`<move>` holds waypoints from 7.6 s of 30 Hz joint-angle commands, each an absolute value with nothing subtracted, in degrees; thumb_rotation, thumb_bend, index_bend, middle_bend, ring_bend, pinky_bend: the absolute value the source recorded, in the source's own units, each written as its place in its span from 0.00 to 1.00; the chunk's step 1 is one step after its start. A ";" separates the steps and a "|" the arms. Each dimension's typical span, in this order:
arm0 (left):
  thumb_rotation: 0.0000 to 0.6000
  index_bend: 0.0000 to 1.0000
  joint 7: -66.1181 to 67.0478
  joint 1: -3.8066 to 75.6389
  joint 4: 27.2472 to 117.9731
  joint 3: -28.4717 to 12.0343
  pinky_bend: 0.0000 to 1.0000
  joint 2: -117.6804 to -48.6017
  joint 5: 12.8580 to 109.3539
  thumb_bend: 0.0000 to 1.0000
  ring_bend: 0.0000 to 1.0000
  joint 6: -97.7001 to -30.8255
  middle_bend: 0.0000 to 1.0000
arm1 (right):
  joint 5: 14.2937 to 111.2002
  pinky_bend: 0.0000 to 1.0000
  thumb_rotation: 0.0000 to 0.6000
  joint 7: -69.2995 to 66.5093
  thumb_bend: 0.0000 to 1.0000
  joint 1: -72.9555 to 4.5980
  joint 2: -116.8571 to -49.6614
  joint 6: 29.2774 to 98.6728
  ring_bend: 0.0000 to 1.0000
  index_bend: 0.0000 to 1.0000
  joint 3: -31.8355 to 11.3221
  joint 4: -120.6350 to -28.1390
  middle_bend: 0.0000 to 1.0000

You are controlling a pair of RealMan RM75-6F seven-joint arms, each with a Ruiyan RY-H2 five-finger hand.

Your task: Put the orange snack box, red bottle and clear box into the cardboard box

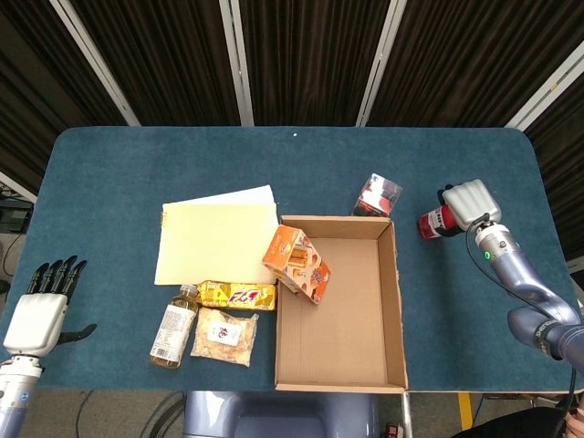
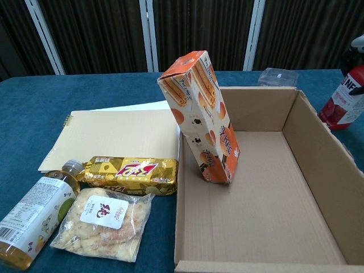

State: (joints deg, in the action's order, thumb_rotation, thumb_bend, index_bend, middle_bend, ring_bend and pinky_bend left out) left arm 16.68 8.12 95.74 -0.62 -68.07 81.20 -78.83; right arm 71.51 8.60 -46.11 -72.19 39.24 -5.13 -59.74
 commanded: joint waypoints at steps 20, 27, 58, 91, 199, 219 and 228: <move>0.87 0.00 12.09 7.29 96.29 0.36 0.00 -65.86 85.06 0.00 0.00 -81.02 0.00 | 66.63 0.81 1.00 25.18 0.37 -45.36 -54.17 52.46 0.62 0.56 -12.59 -92.50 0.44; 0.88 0.00 11.88 6.83 95.81 0.14 0.00 -65.87 85.51 0.00 0.00 -82.22 0.00 | 62.33 0.81 1.00 32.18 0.36 -47.14 -50.70 54.34 0.62 0.56 -14.85 -102.81 0.44; 0.88 0.00 9.03 6.33 95.72 0.54 0.00 -65.03 87.09 0.00 0.00 -82.46 0.00 | 46.66 0.05 1.00 43.62 0.00 -51.89 -48.96 54.72 0.00 0.00 -10.47 -117.97 0.00; 0.88 0.00 16.06 8.24 95.51 -1.92 0.00 -68.30 79.82 0.01 0.00 -77.91 0.00 | 50.39 0.07 1.00 13.41 0.00 -58.02 -69.28 36.93 0.00 0.00 -14.53 -74.54 0.00; 0.89 0.00 12.61 6.12 97.92 1.14 0.00 -65.90 86.37 0.02 0.00 -84.62 0.00 | 39.28 0.85 1.00 31.81 0.29 -57.62 -52.91 44.95 0.66 0.54 -10.78 -98.54 0.43; 0.90 0.00 8.59 4.17 97.09 2.33 0.00 -65.16 92.77 0.02 0.00 -89.41 0.00 | 20.03 0.72 1.00 50.54 0.12 -65.56 -53.89 52.89 0.54 0.22 -2.15 -115.39 0.28; 0.90 0.00 6.59 3.71 96.70 2.54 0.00 -64.50 94.13 0.02 0.00 -90.39 0.00 | 13.01 0.50 1.00 52.56 0.00 -68.66 -50.73 54.68 0.31 0.00 -1.32 -122.37 0.00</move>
